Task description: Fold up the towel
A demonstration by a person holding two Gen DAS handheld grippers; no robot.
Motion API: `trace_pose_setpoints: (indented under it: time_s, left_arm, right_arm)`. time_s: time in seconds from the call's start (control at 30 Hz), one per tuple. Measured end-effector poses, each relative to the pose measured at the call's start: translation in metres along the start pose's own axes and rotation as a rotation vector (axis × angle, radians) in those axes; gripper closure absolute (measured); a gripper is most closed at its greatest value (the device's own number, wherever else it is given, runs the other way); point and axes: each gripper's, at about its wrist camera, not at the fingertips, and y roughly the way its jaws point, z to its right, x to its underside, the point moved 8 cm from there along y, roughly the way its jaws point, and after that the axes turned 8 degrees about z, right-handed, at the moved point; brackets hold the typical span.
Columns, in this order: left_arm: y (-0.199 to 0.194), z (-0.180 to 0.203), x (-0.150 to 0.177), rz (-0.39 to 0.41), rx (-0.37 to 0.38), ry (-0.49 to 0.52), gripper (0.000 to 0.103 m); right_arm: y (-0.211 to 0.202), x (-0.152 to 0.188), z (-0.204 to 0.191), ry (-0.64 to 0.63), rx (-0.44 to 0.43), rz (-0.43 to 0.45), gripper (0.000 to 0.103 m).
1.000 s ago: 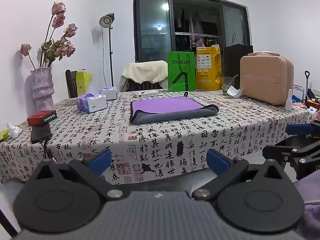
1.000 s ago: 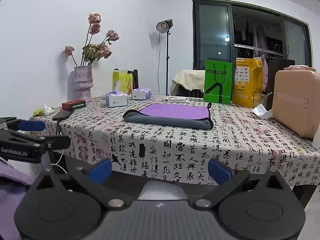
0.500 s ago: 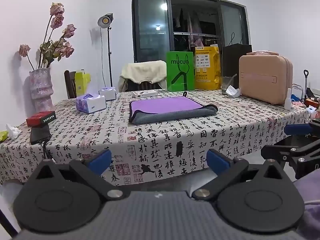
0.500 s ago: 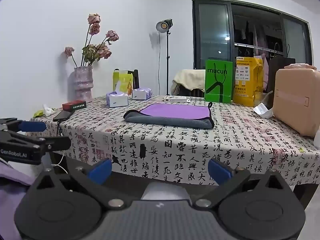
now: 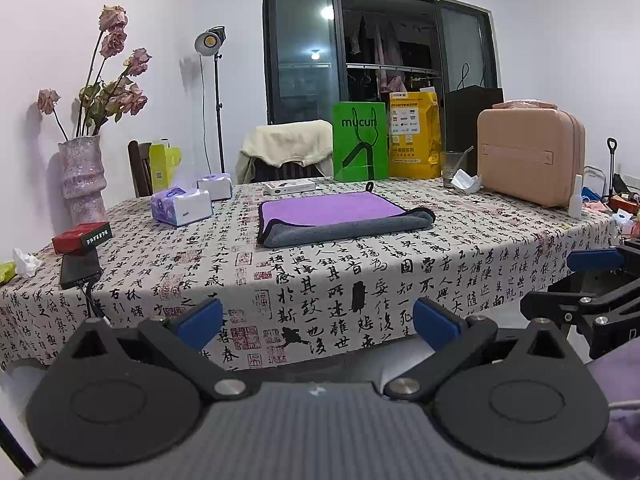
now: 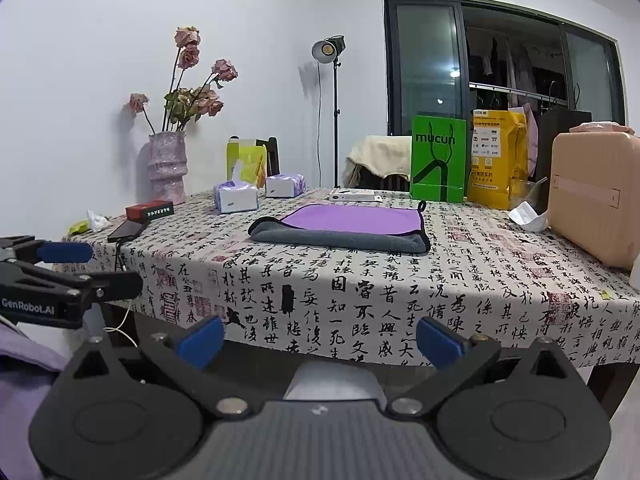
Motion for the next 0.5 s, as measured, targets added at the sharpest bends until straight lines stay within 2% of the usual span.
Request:
trace_pose_setpoints:
  time_s: [0.5]
  left_arm:
    - [-0.0010,-0.0002,-0.0012,0.001,-0.002,0.001,0.000]
  right_arm:
    - [0.0009,0.0008,0.0003,0.002,-0.001,-0.002,0.000]
